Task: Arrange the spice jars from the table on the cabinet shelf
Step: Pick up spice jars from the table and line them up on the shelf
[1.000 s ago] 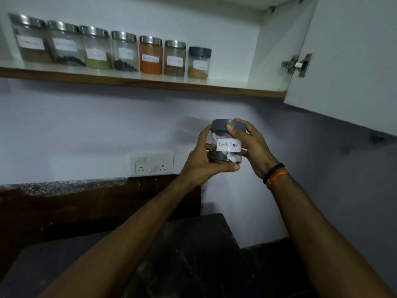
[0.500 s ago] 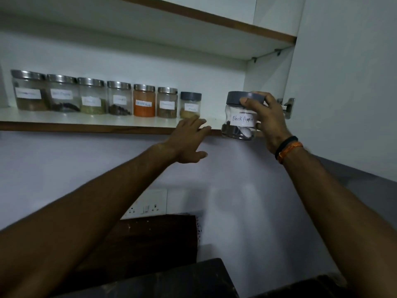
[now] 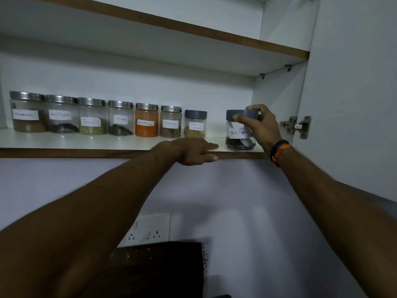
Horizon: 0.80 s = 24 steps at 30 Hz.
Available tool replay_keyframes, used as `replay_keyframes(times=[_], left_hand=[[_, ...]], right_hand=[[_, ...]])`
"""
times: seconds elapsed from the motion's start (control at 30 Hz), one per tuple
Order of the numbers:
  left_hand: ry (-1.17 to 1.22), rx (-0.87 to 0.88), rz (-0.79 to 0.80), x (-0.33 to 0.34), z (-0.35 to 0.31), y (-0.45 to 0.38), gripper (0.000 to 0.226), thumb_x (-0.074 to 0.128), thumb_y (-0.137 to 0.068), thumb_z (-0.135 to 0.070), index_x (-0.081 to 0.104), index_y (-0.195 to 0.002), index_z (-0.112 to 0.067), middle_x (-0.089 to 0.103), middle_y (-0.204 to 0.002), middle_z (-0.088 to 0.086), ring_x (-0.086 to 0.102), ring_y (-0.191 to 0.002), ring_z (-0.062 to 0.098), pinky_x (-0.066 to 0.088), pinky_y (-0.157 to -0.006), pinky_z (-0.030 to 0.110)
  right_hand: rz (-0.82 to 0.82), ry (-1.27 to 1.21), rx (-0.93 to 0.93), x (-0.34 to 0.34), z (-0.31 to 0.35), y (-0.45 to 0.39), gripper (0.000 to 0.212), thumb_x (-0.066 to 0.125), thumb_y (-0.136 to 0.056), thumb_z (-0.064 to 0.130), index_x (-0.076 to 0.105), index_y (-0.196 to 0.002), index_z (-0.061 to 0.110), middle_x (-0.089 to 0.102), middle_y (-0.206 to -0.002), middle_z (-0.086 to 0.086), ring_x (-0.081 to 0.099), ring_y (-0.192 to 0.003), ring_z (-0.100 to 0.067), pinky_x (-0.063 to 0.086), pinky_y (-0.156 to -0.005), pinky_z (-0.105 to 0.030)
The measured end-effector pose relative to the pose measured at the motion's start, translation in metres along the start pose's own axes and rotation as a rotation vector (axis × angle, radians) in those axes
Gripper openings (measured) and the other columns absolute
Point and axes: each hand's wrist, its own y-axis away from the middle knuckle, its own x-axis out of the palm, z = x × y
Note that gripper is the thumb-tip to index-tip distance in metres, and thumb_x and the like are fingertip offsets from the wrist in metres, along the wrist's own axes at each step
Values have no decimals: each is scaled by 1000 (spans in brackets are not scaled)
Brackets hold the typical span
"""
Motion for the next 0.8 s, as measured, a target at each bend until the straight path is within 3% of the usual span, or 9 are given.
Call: replay_keyframes(times=[0.23,0.37,0.5,0.7,0.8], left_hand=[[-38,37,-49,6,6,-7,64,31,-101,-60,26,-157,-27,42,-154,9,38,-142,26,32,-113,42],[-37,42,-68,5,6,-8,63,32,-101,-58,27,-156,-27,47,-149,9,44,-136,26,36,-109,41],[-36,46,-74,5,5,-9,63,33,-102,-57,29,-156,-26,49,-147,8,46,-133,25,38,-107,41],[6,38,-73,4,8,-11,63,36,-101,-58,31,-155,-26,47,-151,8,43,-138,25,36,-109,41],[24,39,-74,5,7,-12,64,37,-100,-58,33,-154,-25,46,-152,8,43,-138,25,36,-109,41]], right_hand=[[34,-3,80,14,-35,-37,45,84,-77,31,57,-109,17,64,-115,-9,64,-108,-29,58,-83,-41],[117,28,58,22,-48,-58,40,82,-79,31,59,-107,14,63,-113,-8,63,-109,-30,56,-90,-49],[133,102,46,31,-57,-77,42,81,-80,34,62,-109,11,64,-116,-6,59,-112,-25,48,-89,-36],[145,192,39,48,-69,-102,38,76,-86,29,63,-115,7,64,-122,-6,57,-117,-27,45,-105,-44],[157,222,45,56,-71,-110,36,72,-89,25,63,-119,6,63,-124,-7,55,-118,-27,45,-97,-37]])
